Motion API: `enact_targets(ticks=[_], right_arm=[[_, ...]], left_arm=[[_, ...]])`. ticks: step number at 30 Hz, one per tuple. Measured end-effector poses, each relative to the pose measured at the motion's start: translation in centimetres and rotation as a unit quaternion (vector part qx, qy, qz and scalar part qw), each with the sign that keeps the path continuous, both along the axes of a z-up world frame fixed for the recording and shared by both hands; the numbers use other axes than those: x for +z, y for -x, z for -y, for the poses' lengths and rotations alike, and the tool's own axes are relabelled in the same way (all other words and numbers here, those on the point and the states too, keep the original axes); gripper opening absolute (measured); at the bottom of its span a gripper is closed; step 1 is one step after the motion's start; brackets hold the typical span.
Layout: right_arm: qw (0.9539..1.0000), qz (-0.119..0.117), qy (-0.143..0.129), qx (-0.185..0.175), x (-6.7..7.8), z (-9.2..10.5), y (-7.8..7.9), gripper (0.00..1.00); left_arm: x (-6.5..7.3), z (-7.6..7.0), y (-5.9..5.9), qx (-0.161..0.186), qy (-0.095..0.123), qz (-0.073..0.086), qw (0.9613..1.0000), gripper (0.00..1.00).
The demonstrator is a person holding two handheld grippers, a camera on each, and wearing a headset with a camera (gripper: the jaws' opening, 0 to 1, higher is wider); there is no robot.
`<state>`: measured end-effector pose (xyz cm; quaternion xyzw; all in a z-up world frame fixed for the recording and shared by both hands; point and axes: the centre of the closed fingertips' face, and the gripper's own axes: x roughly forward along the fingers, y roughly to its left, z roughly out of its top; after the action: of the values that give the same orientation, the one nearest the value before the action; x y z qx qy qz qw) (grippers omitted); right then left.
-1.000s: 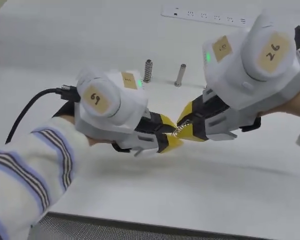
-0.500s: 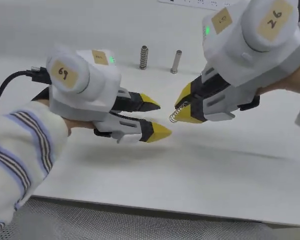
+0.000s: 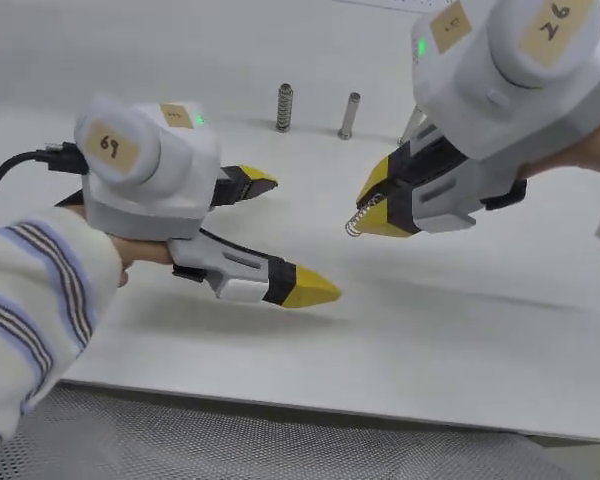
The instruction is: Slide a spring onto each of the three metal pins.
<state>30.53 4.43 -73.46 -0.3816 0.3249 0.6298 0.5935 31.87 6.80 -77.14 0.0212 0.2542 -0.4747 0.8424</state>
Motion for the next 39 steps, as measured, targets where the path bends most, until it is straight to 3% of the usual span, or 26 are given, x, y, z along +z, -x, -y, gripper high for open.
enact_targets(ticks=[5, 8, 10, 16, 22, 27, 39], right_arm=[[1.0000, -0.001, 0.004, -0.003, -0.2, 0.2, -0.1, 0.08], [1.0000, -0.001, 0.007, -0.004, -0.1, 0.3, -0.2, 0.08], [1.0000, 0.001, 0.008, -0.004, 0.0, 0.3, -0.4, 0.08], [0.9991, 0.009, 0.013, -0.040, 0.7, 0.6, -2.9, 0.08], [0.9967, -0.004, 0.019, -0.079, 1.6, 1.0, -4.1, 0.08], [0.9962, 0.003, 0.025, -0.083, 2.2, 1.2, -5.8, 0.08], [0.9963, 0.031, 0.038, -0.071, 3.5, 0.3, -9.8, 0.08]], left_arm=[[0.6, -0.7, -0.9, 0.028, 0.013, 0.012, 0.9995, 0.98], [1.1, -1.0, -1.4, 0.041, 0.022, 0.019, 0.9988, 0.98], [1.1, -1.5, -2.0, 0.060, 0.015, 0.024, 0.9978, 0.98], [1.6, -2.2, -2.6, 0.075, 0.012, 0.034, 0.9965, 0.98], [2.1, -2.2, -2.7, 0.080, 0.026, 0.036, 0.9958, 0.98], [2.5, -2.1, -2.7, 0.080, 0.041, 0.036, 0.9953, 0.98], [2.7, -2.3, -2.9, 0.088, 0.041, 0.043, 0.9944, 0.98]])
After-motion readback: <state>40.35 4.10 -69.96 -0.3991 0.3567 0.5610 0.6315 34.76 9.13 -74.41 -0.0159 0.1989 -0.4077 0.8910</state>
